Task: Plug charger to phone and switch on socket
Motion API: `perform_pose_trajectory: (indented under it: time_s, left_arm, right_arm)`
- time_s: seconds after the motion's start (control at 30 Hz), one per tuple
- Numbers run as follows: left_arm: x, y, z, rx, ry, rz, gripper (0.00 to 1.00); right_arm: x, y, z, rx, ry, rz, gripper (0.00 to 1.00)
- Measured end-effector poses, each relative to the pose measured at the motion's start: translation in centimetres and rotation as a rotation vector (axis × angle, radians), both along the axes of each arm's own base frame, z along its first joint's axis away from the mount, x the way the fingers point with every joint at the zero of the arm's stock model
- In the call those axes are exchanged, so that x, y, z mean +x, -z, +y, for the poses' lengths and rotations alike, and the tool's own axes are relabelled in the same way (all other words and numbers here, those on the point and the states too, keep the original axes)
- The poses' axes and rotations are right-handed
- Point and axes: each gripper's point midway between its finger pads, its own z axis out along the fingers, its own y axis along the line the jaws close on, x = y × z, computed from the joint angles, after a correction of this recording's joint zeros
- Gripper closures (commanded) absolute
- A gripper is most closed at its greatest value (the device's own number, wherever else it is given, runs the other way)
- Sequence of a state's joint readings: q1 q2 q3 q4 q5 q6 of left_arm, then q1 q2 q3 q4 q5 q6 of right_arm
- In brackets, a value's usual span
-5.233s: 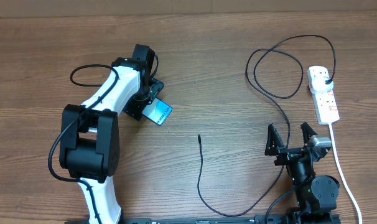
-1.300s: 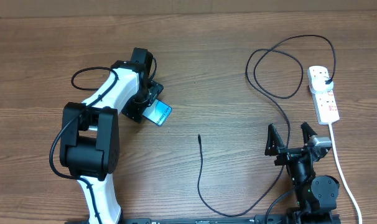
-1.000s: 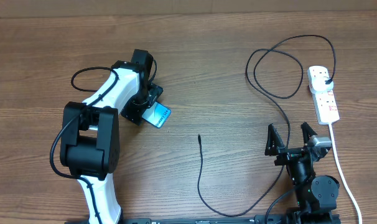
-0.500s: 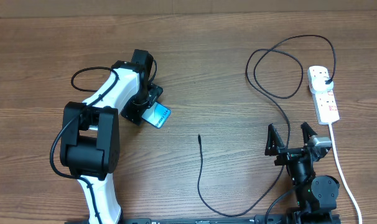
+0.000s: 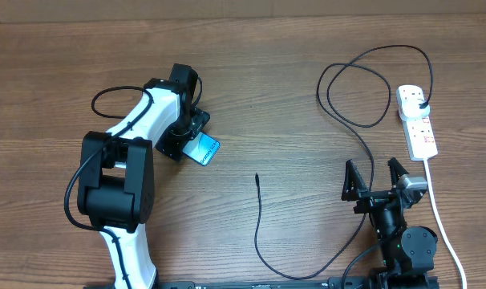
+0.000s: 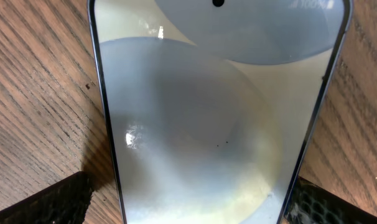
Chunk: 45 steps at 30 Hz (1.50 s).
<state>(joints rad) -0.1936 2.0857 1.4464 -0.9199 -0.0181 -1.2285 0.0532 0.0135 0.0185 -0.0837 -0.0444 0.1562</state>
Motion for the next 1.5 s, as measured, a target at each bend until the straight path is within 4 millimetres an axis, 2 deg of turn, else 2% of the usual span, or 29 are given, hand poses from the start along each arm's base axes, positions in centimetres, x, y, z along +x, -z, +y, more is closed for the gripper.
perform_pose_trajectory:
  time_s: [1.03,1.3,1.5]
  left_arm:
    - [0.00,0.00,0.01,0.001,0.000,0.000,0.00]
    - [0.05,-0.02,0.12,0.007,0.000,-0.003,0.13]
    - [0.06,-0.01,0.20,0.012,-0.001,-0.003,0.14]
  right_arm:
    - [0.00,0.00,0.01,0.000,0.000,0.000,0.00]
    - [0.00,-0.01,0.00,0.000,0.000,0.000,0.00]
    - [0.00,-0.01,0.00,0.000,0.000,0.000,0.00]
